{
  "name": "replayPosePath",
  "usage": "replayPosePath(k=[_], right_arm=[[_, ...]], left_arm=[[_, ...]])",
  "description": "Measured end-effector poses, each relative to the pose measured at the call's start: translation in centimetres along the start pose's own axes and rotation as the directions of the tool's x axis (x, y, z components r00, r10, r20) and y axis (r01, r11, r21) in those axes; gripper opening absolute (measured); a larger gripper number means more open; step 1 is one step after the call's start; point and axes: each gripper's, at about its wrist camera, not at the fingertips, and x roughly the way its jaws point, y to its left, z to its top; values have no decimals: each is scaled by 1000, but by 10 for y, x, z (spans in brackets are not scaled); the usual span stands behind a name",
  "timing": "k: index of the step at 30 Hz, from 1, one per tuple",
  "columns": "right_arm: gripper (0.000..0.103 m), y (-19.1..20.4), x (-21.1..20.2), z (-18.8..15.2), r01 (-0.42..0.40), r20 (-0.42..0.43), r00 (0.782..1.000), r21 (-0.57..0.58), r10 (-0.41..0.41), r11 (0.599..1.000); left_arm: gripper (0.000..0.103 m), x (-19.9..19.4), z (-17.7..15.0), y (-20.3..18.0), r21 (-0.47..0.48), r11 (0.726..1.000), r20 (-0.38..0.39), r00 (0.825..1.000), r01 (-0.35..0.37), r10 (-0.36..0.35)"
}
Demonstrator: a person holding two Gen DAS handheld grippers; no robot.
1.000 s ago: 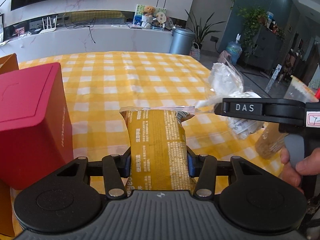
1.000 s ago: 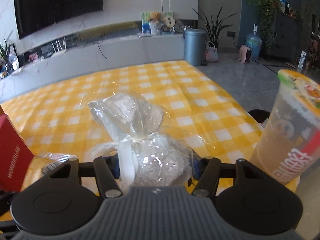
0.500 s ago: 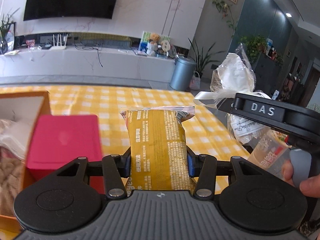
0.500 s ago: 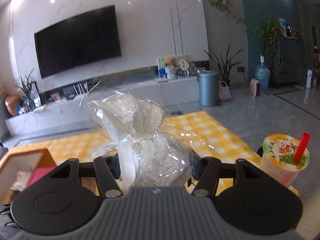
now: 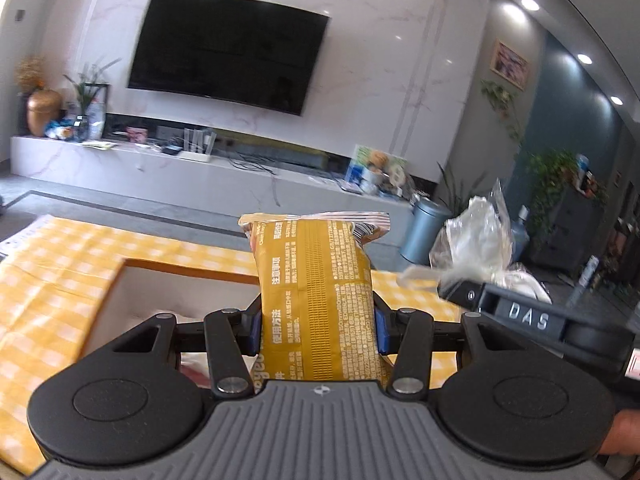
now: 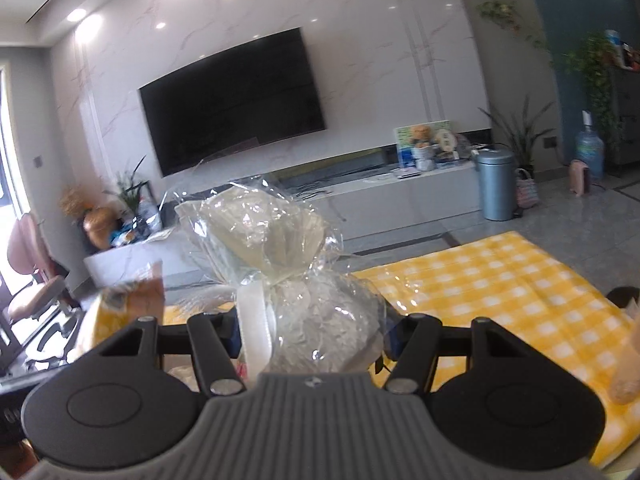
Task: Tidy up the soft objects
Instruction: 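Open the right gripper to drop the plastic bundle into the box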
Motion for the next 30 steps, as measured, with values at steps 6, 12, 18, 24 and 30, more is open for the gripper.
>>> replayPosePath(k=[6,12,18,24,30], right_arm=[[60,57,23,-26,-111,-76,991,-51,107,993],[59,96,72,-56,-175,-219,963,-64,157,982],[59,127,133,-77,-129,-339,938,-151,72,980],[59,148,172,-89,-60,-352,934,-307,-55,950],[60,153,213,-101,-50,-421,899,-366,-117,929]], left_arm=[[56,-14,2,55,16,993,60,991,-120,119],[56,3,-10,90,33,984,46,983,-178,176],[55,15,-25,105,26,980,-16,980,-199,200],[56,9,-31,114,52,976,-34,977,-209,211],[56,10,-31,116,53,976,-58,975,-213,216]])
